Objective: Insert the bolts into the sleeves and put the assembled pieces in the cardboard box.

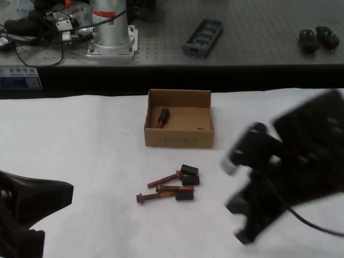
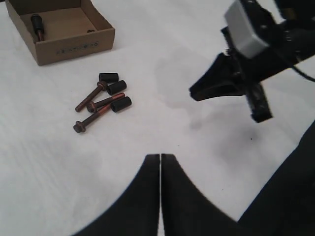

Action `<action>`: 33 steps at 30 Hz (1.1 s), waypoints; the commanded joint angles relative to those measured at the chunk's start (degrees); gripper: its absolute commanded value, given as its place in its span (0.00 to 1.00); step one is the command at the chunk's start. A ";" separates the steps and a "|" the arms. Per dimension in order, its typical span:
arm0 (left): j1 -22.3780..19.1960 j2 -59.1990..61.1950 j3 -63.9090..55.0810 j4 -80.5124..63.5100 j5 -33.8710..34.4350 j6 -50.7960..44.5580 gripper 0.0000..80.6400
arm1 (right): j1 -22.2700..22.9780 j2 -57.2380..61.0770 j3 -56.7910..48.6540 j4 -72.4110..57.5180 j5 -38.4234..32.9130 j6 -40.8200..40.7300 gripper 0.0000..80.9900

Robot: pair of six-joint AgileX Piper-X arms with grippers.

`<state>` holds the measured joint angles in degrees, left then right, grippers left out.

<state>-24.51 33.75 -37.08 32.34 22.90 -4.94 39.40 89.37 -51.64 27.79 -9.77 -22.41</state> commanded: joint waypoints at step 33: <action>-0.22 -0.47 -0.10 -0.71 0.18 1.19 0.01 | 7.17 19.67 -20.00 6.87 6.99 -25.08 0.43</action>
<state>-24.51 33.75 -37.12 32.34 22.90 -4.55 46.62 108.24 -71.06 32.95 -3.93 -45.05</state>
